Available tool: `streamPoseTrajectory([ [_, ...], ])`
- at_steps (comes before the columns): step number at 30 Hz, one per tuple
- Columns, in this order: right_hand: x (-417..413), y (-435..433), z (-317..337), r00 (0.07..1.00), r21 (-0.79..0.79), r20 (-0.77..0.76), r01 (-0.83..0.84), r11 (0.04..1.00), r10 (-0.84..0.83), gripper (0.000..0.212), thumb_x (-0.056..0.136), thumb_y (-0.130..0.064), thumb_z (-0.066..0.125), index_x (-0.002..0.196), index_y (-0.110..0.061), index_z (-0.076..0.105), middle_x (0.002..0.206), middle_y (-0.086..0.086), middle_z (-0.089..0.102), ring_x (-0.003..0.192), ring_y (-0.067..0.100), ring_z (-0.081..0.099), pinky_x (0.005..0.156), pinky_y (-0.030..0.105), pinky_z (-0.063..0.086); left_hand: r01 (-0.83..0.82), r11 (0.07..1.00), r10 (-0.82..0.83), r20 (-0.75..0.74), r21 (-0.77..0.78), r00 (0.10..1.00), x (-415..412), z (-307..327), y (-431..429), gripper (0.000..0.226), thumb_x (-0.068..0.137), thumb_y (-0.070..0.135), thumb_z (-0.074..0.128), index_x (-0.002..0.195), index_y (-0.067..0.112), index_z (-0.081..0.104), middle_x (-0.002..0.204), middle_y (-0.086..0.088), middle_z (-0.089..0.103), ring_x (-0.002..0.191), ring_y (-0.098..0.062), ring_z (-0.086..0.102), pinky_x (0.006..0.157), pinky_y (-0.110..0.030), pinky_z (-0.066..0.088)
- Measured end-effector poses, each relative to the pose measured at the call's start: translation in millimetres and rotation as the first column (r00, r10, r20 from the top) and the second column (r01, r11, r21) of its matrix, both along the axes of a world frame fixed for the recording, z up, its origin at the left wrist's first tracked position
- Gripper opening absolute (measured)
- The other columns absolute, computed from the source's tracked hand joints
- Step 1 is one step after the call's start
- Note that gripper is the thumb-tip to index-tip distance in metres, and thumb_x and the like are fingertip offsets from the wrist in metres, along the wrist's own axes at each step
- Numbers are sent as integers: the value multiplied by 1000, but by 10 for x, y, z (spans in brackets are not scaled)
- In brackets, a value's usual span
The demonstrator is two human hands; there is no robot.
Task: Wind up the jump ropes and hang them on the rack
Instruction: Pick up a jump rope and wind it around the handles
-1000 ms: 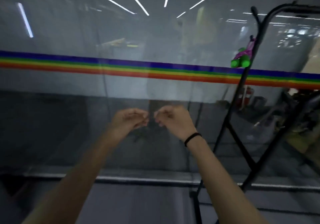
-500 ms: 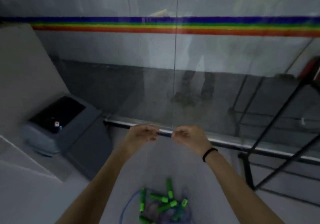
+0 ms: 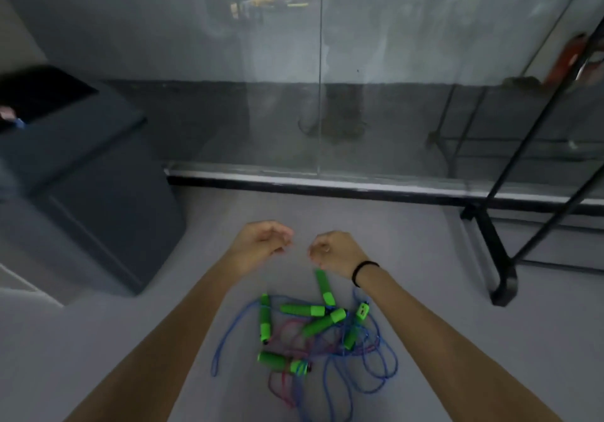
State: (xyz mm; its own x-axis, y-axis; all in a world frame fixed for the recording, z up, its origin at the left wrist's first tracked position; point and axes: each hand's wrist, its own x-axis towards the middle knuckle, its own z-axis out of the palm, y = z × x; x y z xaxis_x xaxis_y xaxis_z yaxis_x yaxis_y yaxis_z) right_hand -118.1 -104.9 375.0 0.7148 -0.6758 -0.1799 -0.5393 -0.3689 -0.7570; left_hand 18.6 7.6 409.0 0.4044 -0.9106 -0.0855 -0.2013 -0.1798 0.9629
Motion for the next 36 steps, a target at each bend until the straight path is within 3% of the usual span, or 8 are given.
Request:
streamPoseTrajectory([
  [5,117,-166,-1760,998,-27,-44,47,999,-48,18,81,-10,55,82,-1,70,93,22,70,90,35,65,83,40,52,22,1000,-22,67,3,997,158,-1599,-65,23,90,0,54,82,20,62,54,16,68,50,5,58,54,-8,40],
  [11,24,-305,-2869,979,-98,-153,121,988,-135,19,80,-19,54,72,-11,69,89,16,72,88,29,67,82,35,54,18,1000,-18,8,10,1000,138,-2712,-72,17,91,-1,51,88,12,62,51,14,67,46,5,57,51,-6,43],
  [14,-97,-418,-3206,957,-85,-222,171,982,-186,24,79,-20,54,56,-19,61,84,15,72,86,29,67,83,36,54,22,999,-20,-53,31,998,141,-2978,-96,15,91,-4,49,99,-1,61,51,11,67,46,3,59,50,-6,44],
  [18,-183,-607,-3537,949,-16,-243,204,979,-202,19,79,-18,58,69,-6,69,78,19,72,79,32,68,83,43,54,11,998,-5,-90,59,996,188,-3220,-234,14,91,-3,49,99,-1,61,52,9,67,46,2,59,49,-6,44],
  [24,39,-865,-3913,936,-36,-297,184,982,-187,20,79,-20,57,73,-6,70,80,19,72,79,32,68,80,40,56,-34,998,41,-115,58,993,331,-3542,-472,20,91,-3,49,86,10,64,55,8,68,51,1,61,55,-8,49],
  [30,304,-985,-4202,867,-147,-466,120,982,-175,29,83,-18,42,96,-4,64,101,19,67,93,34,63,74,33,48,-57,996,64,-125,66,990,498,-3829,-586,19,90,-3,52,86,9,66,60,5,69,56,-5,63,60,-12,51],
  [33,377,-997,-4357,848,-134,-526,-1,991,-70,23,84,-17,47,97,-10,64,105,15,66,97,32,62,75,31,47,-53,996,63,-129,76,990,507,-3910,-650,17,90,-6,50,88,4,64,55,7,68,50,0,60,53,-8,46],
  [36,377,-951,-4571,829,-39,-549,-154,987,108,29,80,-17,62,108,-23,62,116,7,61,104,26,60,91,34,50,-42,996,52,-139,76,989,501,-3975,-680,17,90,-8,48,93,2,62,52,8,67,48,2,60,51,-7,44],
])
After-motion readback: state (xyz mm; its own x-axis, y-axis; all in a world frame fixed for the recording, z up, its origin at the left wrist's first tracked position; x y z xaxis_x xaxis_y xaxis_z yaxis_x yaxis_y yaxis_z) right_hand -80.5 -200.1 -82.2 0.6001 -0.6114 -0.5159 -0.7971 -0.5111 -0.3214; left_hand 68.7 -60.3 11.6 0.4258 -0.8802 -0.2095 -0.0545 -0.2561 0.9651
